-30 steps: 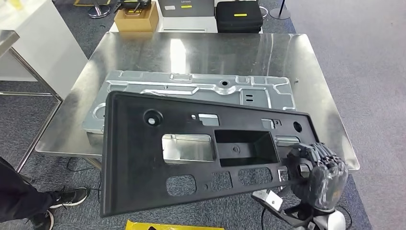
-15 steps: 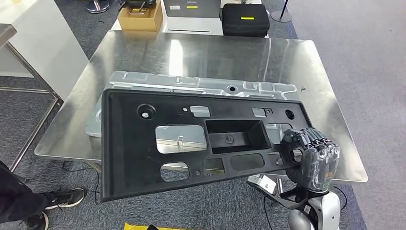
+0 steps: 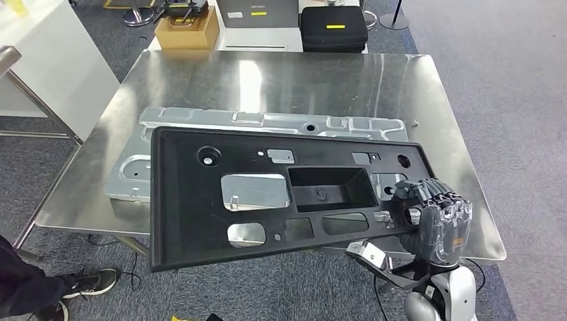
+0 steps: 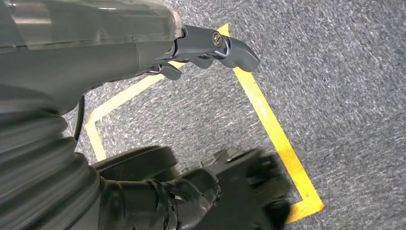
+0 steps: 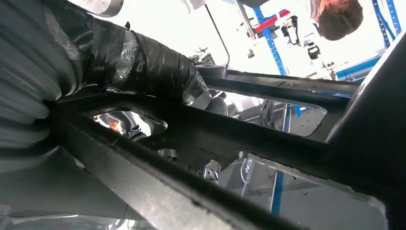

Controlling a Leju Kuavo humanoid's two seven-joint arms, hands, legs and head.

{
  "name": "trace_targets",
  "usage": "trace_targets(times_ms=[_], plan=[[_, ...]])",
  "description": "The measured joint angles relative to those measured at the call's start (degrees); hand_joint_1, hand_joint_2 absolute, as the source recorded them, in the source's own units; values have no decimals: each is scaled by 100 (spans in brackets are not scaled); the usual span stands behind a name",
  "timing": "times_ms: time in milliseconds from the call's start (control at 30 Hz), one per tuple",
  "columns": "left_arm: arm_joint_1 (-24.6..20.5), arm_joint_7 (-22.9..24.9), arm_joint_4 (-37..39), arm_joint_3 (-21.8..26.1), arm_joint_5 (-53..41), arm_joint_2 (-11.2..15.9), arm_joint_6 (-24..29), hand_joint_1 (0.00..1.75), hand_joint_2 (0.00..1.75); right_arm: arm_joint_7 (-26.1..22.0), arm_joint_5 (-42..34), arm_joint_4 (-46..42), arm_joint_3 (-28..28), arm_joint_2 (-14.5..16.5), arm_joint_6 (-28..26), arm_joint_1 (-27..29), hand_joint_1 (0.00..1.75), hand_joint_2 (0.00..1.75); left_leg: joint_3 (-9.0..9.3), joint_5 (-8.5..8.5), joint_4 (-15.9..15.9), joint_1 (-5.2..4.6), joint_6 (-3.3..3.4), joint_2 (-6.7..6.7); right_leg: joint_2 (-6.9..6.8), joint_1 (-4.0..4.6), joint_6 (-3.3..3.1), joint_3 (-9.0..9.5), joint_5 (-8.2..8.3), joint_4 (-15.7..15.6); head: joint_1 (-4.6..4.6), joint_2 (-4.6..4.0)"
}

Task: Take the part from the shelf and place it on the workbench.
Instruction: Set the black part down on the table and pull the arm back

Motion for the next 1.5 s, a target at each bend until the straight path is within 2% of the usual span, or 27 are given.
trace_targets(times_ms=[33,67,100,167,200,233,333,400,500,533,567,600,667,733,833,900,1000,1033,1067,1100,1167,1200,1267,1333,1400,1433,1500], plan=[[3,1,0,0,-14,0,-9,0,175,8,14,20,20,0,12,-6,173,175,-126,-8,199,0,5,0,0,12,-9,8,-7,1,-1,0],[5,-2,0,0,-34,0,-29,0,175,19,31,41,43,0,34,-18,162,175,-146,103,171,-3,21,0,4,25,-14,21,-15,3,-1,0],[5,-5,0,0,-62,1,-53,0,175,32,49,61,67,0,59,-36,151,175,-59,310,-75,-8,49,0,9,35,-16,43,-25,3,-1,0],[-1,-9,0,0,-108,2,-98,0,175,59,75,99,112,0,113,-94,130,175,266,732,-860,-39,136,0,17,59,-4,87,-51,5,1,0],[-8,-11,0,0,-122,3,-118,0,175,73,82,119,131,0,139,-132,132,175,393,834,-1154,-58,170,1,20,67,13,93,-61,8,1,0],[-14,-12,0,0,-127,4,-133,0,131,89,87,144,154,0,167,-175,134,175,462,866,-1321,-76,194,2,20,71,35,91,-63,7,3,0],[-20,13,0,0,-135,-2,-125,0,0,157,190,253,236,-1,260,-304,142,175,497,882,-1439,-71,243,2,16,66,128,90,-57,-17,2,0],[-33,84,0,0,-185,-13,-62,0,0,248,409,357,309,-3,346,-439,148,175,531,929,-1520,-37,297,13,9,63,178,-5,-216,199,7,0],[-69,213,-2,0,-358,-34,-13,0,0,534,858,634,480,-4,561,-782,151,175,537,944,-1538,-35,326,38,4,34,236,-502,-690,1217,11,0],[-78,252,-2,0,-419,-40,-12,0,0,645,1010,755,546,-3,647,-915,152,175,537,942,-1531,-36,327,42,3,25,253,-630,-733,1460,12,0],[-88,287,-2,0,-476,-46,-12,0,0,757,1146,885,615,-2,737,-1057,151,175,537,937,-1520,-35,324,43,0,14,265,-663,-661,1498,11,0],[-103,322,-2,0,-528,-54,-14,0,0,856,1256,1022,680,-1,818,-1209,153,175,538,928,-1503,-33,319,38,-2,1,270,-580,-481,1301,12,0],[-144,377,-2,0,-609,-72,-20,0,0,1008,1377,1294,781,0,933,-1526,156,175,532,899,-1455,-39,291,23,-5,-14,256,-230,-95,554,13,0],[-175,409,-2,0,-657,-86,-30,0,0,1100,1427,1519,844,1,990,-1791,158,175,502,881,-1413,-56,240,6,3,7,217,-18,31,78,10,0],[-187,461,-2,0,-742,-91,-60,0,0,1245,1554,1829,939,3,1096,-2103,161,175,473,888,-1418,-62,147,3,18,22,136,-15,33,0,5,0],[-209,505,-2,0,-821,-92,-86,0,0,1368,1657,2062,997,7,1207,-2341,164,175,391,760,-1243,-54,90,5,12,-9,67,-7,61,-37,4,0],[-236,573,-2,0,-942,-94,-104,0,0,1542,1714,2518,1070,33,1388,-2767,166,175,-93,278,-221,-34,32,6,-2,-9,15,-6,72,-52,1,0],[-238,591,-2,0,-968,-94,-107,0,0,1585,1720,2684,1087,45,1436,-2896,165,175,-253,191,89,-29,23,7,-3,-3,13,-6,71,-50,2,0],[-239,602,-2,0,-984,-94,-110,0,0,1610,1723,2828,1098,55,1468,-3003,165,175,-329,217,207,-28,22,7,-3,0,12,-4,69,-47,2,0],[-241,609,-2,0,-999,-93,-112,0,0,1632,1731,2950,1106,65,1490,-3089,164,175,-291,360,83,-27,27,7,-2,0,14,0,67,-45,2,0],[-254,611,-2,0,-1031,-92,-114,0,0,1690,1770,3121,1124,85,1518,-3227,165,175,19,783,-653,-25,57,7,2,-1,28,11,54,-38,2,0],[-264,614,-2,0,-1051,-92,-118,0,0,1735,1796,3201,1131,95,1535,-3298,166,175,187,926,-1024,-33,76,5,6,8,46,5,48,-28,3,0],[-287,631,-2,0,-1096,-95,-133,0,0,1842,1842,3399,1138,116,1581,-3451,166,175,330,998,-1372,-53,114,-4,13,25,97,-22,53,-25,4,0],[-297,667,-2,0,-1151,-101,-153,0,0,1978,1913,3655,1139,135,1623,-3596,165,175,333,1003,-1406,-60,163,-13,13,35,158,-35,67,-42,3,0],[-308,704,-2,0,-1201,-113,-169,0,0,2125,2014,3926,1139,148,1641,-3718,164,175,354,1033,-1458,-39,232,-14,5,24,212,-84,-18,66,7,0],[-319,717,-2,0,-1219,-121,-176,0,0,2193,2057,4067,1139,160,1647,-3775,157,175,365,1045,-1481,-27,265,-10,3,18,232,-179,-133,262,9,0],[-339,728,-2,0,-1240,-136,-180,0,0,2312,2115,4370,1139,208,1675,-3843,83,175,371,1044,-1490,-30,304,-4,-1,12,260,-521,-446,952,14,0]])
